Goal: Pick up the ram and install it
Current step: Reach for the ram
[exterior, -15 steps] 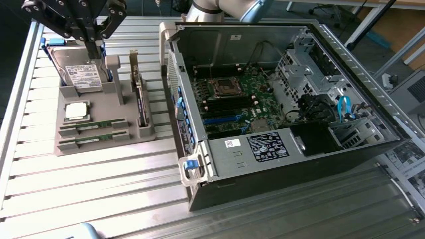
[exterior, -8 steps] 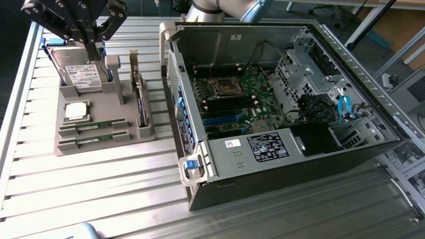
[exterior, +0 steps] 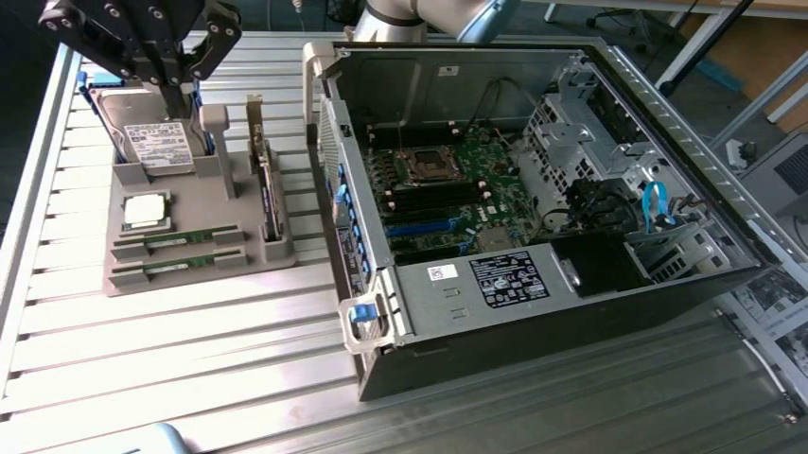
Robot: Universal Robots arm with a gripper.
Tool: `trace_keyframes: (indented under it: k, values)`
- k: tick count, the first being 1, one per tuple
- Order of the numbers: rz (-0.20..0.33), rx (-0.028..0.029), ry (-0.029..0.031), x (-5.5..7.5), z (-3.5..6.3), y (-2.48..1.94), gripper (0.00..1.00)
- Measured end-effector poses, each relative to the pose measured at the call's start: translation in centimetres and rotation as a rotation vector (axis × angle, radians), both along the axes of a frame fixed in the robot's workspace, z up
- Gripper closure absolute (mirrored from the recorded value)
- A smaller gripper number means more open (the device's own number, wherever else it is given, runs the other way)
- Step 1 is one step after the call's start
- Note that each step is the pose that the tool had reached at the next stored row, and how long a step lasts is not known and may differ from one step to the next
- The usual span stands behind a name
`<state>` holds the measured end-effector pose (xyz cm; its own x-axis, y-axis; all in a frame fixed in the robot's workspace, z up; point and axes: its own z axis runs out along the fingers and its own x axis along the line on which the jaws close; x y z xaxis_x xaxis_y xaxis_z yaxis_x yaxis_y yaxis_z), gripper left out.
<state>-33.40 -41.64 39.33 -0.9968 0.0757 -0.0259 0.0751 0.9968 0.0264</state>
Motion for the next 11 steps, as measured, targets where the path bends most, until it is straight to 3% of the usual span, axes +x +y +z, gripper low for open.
trace_keyframes:
  k: [11]
  values:
    - [0.0,0.0,0.0001,-0.02,0.0,-0.6,0.9]
